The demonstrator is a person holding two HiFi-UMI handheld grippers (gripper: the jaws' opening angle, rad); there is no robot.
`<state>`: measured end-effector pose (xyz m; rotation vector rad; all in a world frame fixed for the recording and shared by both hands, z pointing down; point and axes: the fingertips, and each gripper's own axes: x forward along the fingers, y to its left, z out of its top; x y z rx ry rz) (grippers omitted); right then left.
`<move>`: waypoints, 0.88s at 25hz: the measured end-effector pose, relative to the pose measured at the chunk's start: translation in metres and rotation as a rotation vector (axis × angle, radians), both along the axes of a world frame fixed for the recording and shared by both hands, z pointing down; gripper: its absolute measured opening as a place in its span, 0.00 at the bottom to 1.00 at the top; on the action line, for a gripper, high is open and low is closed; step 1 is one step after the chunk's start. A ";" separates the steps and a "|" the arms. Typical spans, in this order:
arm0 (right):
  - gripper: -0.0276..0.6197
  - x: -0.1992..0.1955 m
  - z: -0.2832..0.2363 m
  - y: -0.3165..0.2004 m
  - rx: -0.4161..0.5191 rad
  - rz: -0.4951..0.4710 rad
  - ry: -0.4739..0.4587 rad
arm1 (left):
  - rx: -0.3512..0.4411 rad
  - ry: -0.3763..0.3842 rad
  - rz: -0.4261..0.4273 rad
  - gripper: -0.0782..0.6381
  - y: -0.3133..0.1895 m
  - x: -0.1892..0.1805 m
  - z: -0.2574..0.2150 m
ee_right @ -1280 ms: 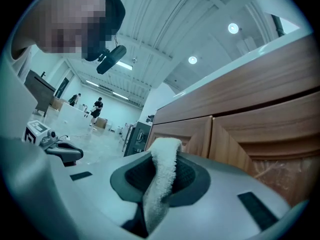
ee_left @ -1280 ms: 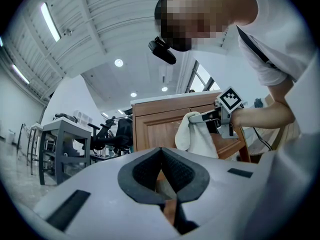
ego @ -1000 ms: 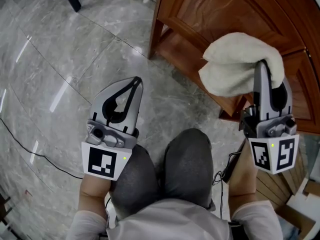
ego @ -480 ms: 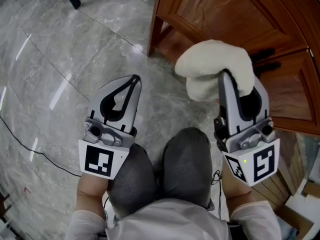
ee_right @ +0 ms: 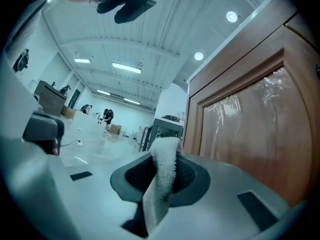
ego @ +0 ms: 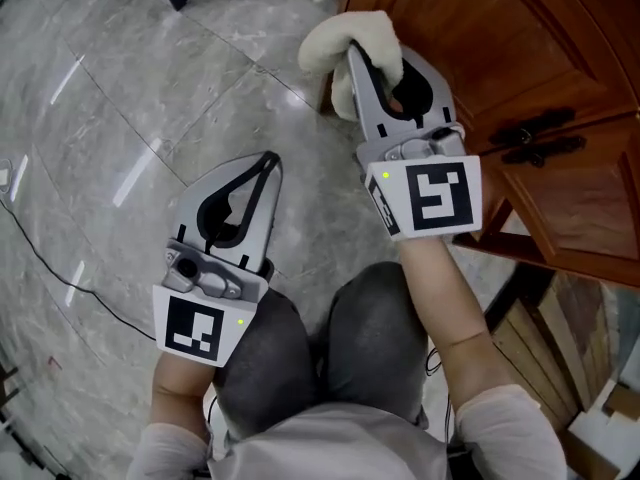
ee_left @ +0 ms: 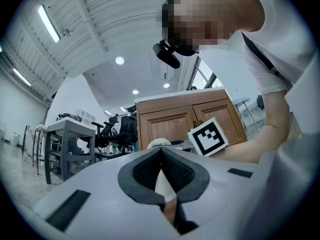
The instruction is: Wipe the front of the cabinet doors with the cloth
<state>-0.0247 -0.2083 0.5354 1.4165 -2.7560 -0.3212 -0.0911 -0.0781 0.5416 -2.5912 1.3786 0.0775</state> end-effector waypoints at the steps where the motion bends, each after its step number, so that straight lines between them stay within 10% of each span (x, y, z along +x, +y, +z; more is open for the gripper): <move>1: 0.16 -0.002 0.003 -0.007 0.001 0.010 0.002 | 0.001 -0.002 -0.002 0.13 0.000 -0.001 0.000; 22: 0.16 0.039 0.022 -0.026 0.012 0.104 0.068 | -0.012 0.040 0.022 0.13 -0.014 0.009 0.011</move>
